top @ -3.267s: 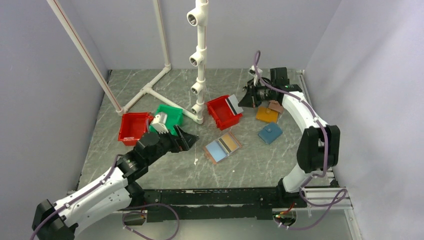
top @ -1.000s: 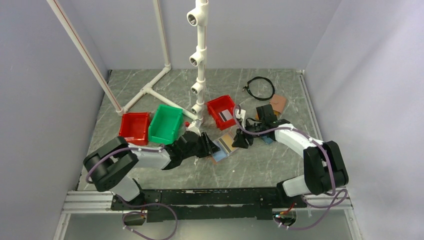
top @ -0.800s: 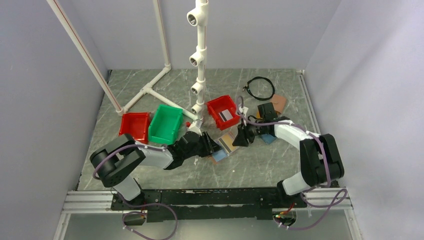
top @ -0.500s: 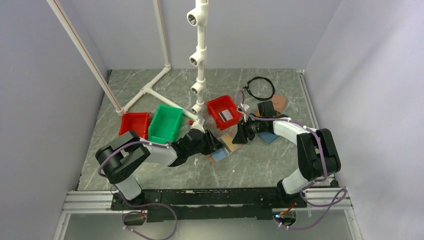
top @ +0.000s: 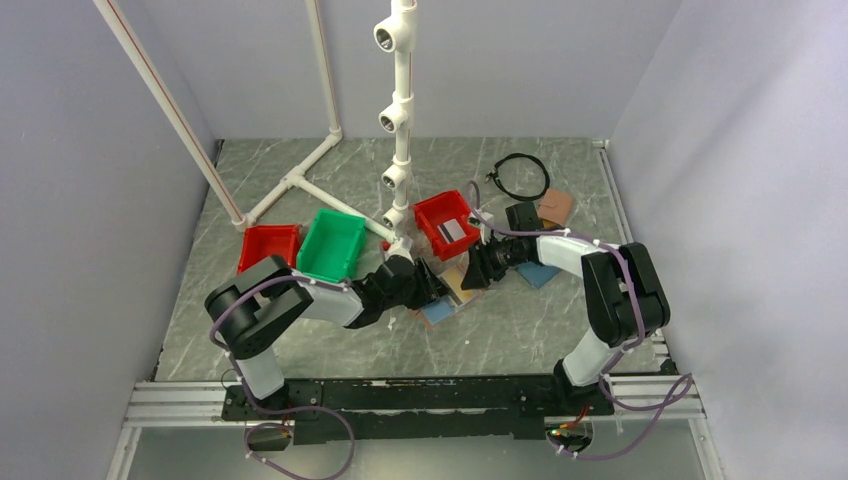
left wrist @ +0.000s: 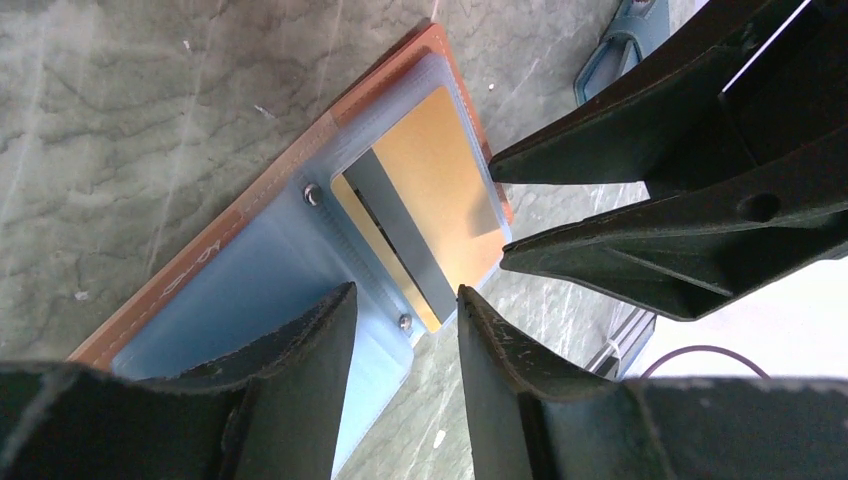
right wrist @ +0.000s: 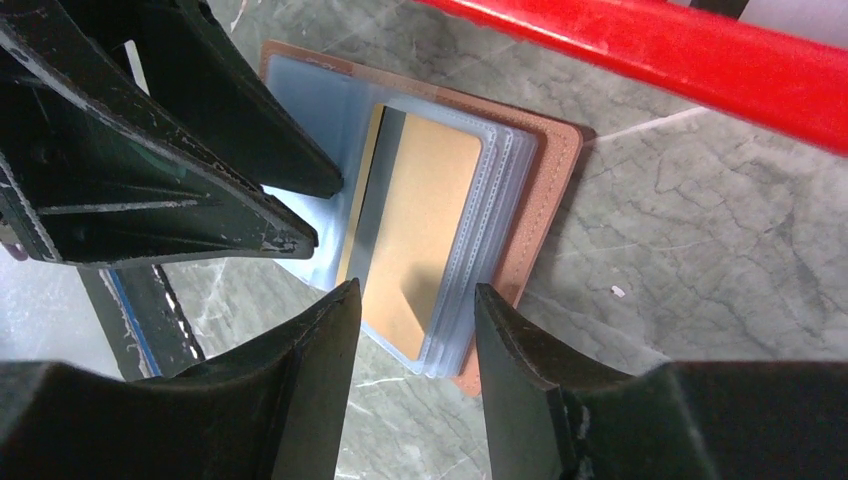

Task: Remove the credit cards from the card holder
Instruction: Remove the credit card from the card holder.

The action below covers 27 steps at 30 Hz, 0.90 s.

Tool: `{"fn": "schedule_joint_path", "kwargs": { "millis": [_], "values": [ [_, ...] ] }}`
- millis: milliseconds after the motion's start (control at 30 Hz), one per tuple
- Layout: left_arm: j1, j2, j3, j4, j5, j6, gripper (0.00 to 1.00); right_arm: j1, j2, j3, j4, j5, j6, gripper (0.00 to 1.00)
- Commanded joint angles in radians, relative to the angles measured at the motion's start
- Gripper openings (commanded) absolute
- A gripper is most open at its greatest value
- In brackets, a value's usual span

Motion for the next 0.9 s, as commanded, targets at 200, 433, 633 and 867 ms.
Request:
{"fn": "schedule_joint_path", "kwargs": {
  "millis": [200,433,633,867],
  "values": [
    [-0.001,0.04,0.028,-0.07,-0.018,-0.017,0.49,0.009,-0.009,0.051,0.017,-0.044,0.025,0.34],
    [0.013,0.046,0.013,-0.05,0.013,-0.002,0.51,0.009,0.019,0.083,-0.035,-0.1,0.027,0.26],
    [0.026,0.055,-0.006,0.009,0.044,0.007,0.52,0.014,0.032,0.091,-0.045,-0.104,0.036,0.29],
    [0.044,0.077,-0.032,0.089,0.093,0.001,0.52,0.025,0.048,0.107,-0.065,-0.073,0.033,0.33]
  ]
}}
